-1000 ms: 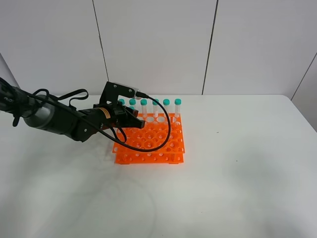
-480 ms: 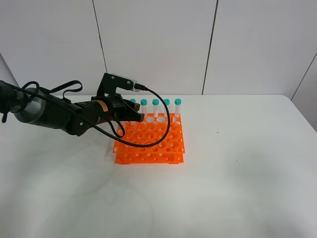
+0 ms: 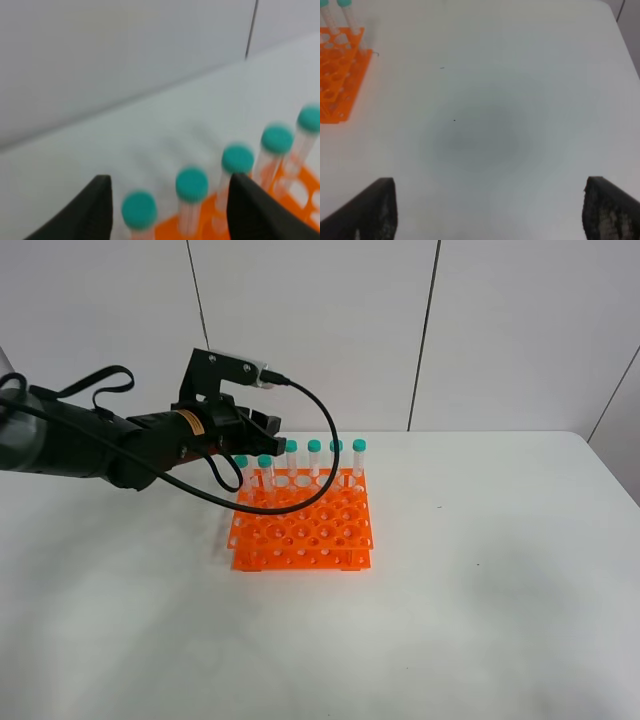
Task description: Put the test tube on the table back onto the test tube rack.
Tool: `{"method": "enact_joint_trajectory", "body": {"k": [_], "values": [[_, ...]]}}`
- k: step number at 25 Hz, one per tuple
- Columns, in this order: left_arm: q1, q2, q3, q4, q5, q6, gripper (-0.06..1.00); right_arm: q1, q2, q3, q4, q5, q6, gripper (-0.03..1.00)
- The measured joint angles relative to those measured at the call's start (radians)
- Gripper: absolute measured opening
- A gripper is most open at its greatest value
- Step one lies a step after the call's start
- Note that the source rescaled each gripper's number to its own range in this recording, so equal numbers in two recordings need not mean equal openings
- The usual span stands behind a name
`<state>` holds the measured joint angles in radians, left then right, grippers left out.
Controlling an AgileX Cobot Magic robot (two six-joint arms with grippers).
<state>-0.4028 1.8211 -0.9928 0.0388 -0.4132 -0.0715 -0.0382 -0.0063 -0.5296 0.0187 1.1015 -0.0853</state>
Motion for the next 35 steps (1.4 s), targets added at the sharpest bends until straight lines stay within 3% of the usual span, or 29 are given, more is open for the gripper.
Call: {"method": "enact_joint_trajectory", "body": {"k": [2, 6, 10, 16, 23, 26, 32, 35], "values": [[0.000, -0.048, 0.000, 0.004, 0.039, 0.000, 0.46, 0.000, 0.000, 0.000, 0.000, 0.000, 0.000, 0.77], [0.013, -0.134, 0.000, 0.019, 0.151, 0.000, 0.85, 0.000, 0.000, 0.000, 0.001, 0.000, 0.000, 0.77], [0.070, -0.205, 0.000, 0.022, 0.290, 0.000, 0.98, 0.000, 0.000, 0.000, 0.001, 0.000, 0.000, 0.77], [0.181, -0.276, 0.000, 0.071, 0.571, 0.001, 1.00, 0.000, 0.000, 0.000, 0.001, 0.000, 0.000, 0.77], [0.239, -0.440, 0.001, 0.075, 0.803, 0.010, 1.00, 0.000, 0.000, 0.000, 0.001, 0.000, 0.000, 0.77], [0.276, -0.506, 0.001, 0.077, 0.879, 0.080, 1.00, 0.000, 0.000, 0.000, 0.001, 0.000, 0.000, 0.77], [0.338, -0.624, 0.077, -0.058, 0.948, 0.314, 1.00, 0.000, 0.000, 0.000, 0.001, 0.000, 0.000, 0.77], [0.363, -0.644, 0.120, -0.106, 1.040, 0.318, 1.00, 0.000, 0.000, 0.000, 0.001, 0.000, 0.000, 0.77]]}}
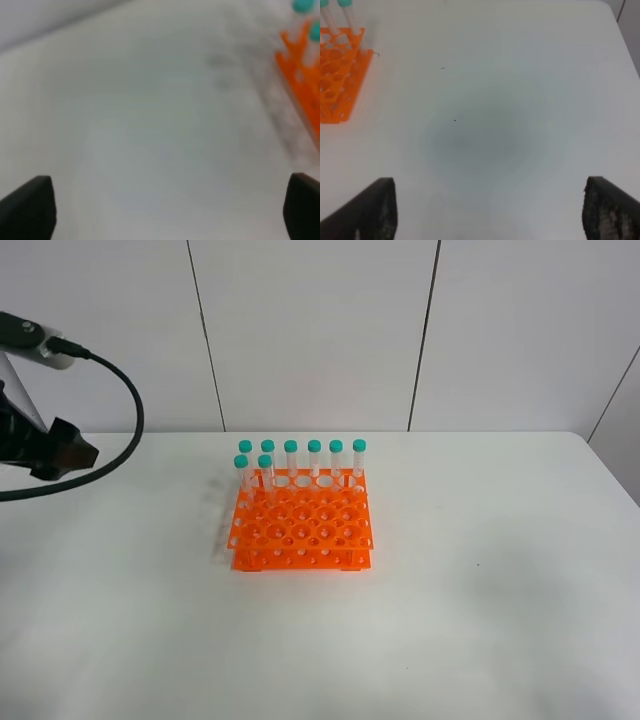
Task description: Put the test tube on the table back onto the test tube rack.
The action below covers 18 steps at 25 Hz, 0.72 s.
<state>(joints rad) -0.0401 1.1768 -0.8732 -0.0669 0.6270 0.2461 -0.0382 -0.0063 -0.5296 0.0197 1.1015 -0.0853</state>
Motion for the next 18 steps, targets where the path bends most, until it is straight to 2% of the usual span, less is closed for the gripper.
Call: {"method": "enact_joint_trajectory", "body": {"k": [4, 7, 8, 12, 18], "values": [[0.006, -0.002, 0.013, 0.026, 0.287, -0.023, 1.00, 0.000, 0.000, 0.000, 0.000, 0.000, 0.000, 0.77], [0.006, -0.011, 0.013, 0.096, 0.507, -0.031, 1.00, 0.000, 0.000, 0.000, 0.000, 0.000, 0.000, 0.77], [0.006, -0.020, 0.013, 0.109, 0.544, -0.043, 1.00, 0.000, 0.000, 0.000, 0.000, 0.000, 0.000, 0.77], [0.006, -0.080, 0.013, 0.117, 0.580, -0.124, 1.00, 0.000, 0.000, 0.000, 0.000, 0.000, 0.000, 0.77], [0.006, -0.177, 0.013, 0.118, 0.585, -0.145, 1.00, 0.000, 0.000, 0.000, 0.000, 0.000, 0.000, 0.77]]}}
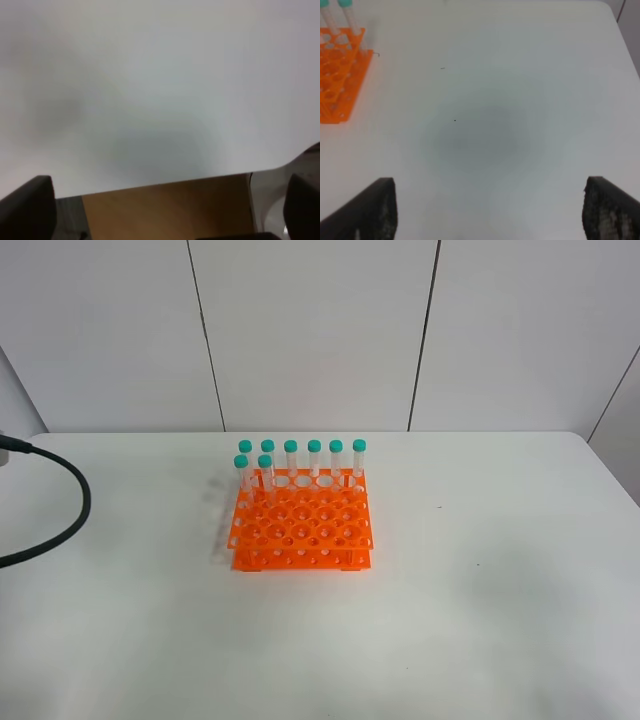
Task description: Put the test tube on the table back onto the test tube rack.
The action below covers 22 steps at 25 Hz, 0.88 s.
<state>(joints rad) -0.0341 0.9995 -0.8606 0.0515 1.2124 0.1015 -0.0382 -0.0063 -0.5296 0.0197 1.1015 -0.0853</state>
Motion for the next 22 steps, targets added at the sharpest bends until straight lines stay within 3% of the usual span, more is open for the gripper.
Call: {"method": "enact_joint_trajectory", "body": {"k": [8, 14, 18, 22], "values": [[0.000, -0.235, 0.021, -0.065, 0.003, 0.000, 1.00, 0.000, 0.000, 0.000, 0.000, 0.000, 0.000, 0.77], [0.000, -0.477, 0.167, -0.068, 0.005, 0.002, 1.00, 0.000, 0.000, 0.000, 0.000, 0.000, 0.000, 0.77], [0.000, -0.607, 0.293, -0.123, 0.013, 0.002, 1.00, 0.000, 0.000, 0.000, 0.000, 0.000, 0.000, 0.77], [0.000, -0.680, 0.307, -0.139, 0.017, -0.005, 1.00, 0.000, 0.000, 0.000, 0.000, 0.000, 0.000, 0.77]]}}
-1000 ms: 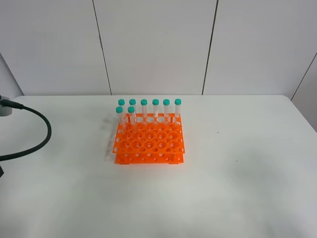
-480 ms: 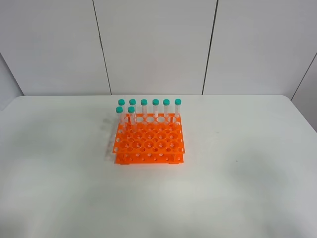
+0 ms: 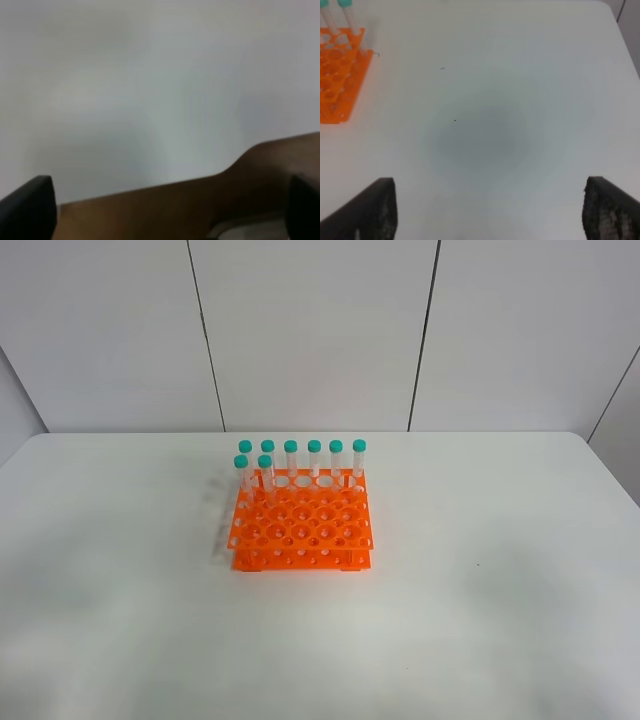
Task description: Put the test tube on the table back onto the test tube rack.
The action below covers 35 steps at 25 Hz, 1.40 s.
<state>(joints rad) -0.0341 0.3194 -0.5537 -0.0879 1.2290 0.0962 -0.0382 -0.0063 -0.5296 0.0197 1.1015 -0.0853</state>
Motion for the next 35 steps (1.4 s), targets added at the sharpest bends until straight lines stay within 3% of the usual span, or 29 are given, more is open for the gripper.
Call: {"method": "enact_joint_trajectory", "body": {"k": [13, 35], "values": [[0.000, -0.315, 0.001, 0.053, -0.002, -0.070, 1.00, 0.000, 0.000, 0.000, 0.000, 0.000, 0.000, 0.77], [0.000, -0.322, 0.001, 0.064, -0.002, -0.085, 1.00, 0.000, 0.000, 0.000, 0.000, 0.000, 0.000, 0.77]]}}
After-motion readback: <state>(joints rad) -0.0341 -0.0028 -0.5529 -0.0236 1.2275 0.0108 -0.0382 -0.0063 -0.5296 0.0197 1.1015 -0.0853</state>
